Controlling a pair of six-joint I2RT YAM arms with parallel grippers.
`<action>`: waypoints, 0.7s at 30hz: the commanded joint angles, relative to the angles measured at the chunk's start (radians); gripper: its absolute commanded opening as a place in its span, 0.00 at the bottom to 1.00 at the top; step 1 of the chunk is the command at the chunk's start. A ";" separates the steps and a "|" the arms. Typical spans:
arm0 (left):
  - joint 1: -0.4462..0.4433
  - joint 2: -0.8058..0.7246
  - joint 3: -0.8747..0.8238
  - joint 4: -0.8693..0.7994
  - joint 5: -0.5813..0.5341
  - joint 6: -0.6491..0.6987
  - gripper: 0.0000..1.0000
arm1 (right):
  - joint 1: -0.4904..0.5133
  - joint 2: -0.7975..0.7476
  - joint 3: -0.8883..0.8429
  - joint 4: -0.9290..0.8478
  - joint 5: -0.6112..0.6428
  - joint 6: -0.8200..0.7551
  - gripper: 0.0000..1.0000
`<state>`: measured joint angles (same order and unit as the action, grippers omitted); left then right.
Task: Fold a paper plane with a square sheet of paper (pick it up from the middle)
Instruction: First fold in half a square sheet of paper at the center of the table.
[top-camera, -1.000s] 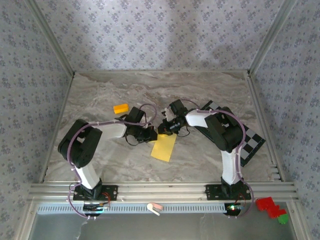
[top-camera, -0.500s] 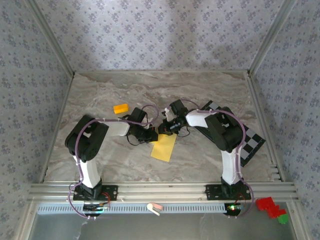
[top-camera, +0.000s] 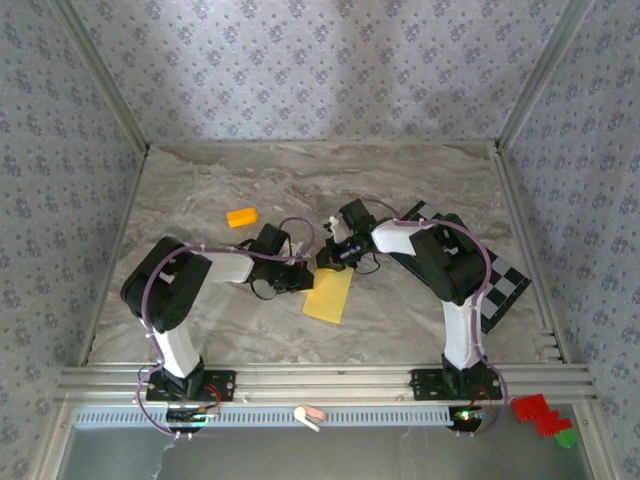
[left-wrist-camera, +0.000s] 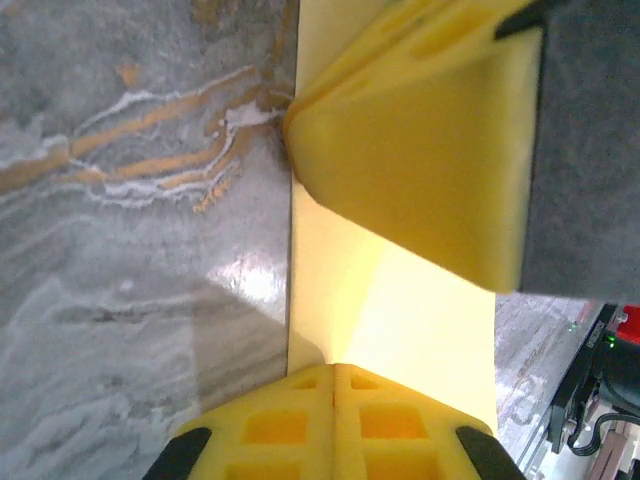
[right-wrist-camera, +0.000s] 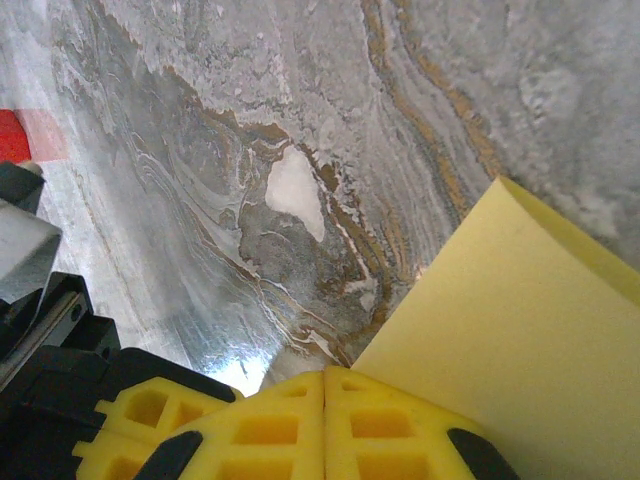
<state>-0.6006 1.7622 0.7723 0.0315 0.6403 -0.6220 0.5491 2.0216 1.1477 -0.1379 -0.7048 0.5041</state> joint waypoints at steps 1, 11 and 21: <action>-0.021 -0.013 -0.065 -0.108 0.020 -0.008 0.00 | -0.014 0.060 -0.033 -0.089 0.119 -0.020 0.07; -0.049 -0.067 -0.145 -0.127 0.042 -0.008 0.00 | -0.013 0.069 -0.019 -0.103 0.130 -0.026 0.07; -0.079 -0.111 -0.226 -0.117 0.052 -0.020 0.00 | -0.006 0.086 0.010 -0.123 0.133 -0.038 0.06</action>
<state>-0.6449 1.6409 0.6113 0.0731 0.6472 -0.6296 0.5495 2.0327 1.1702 -0.1715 -0.7048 0.5007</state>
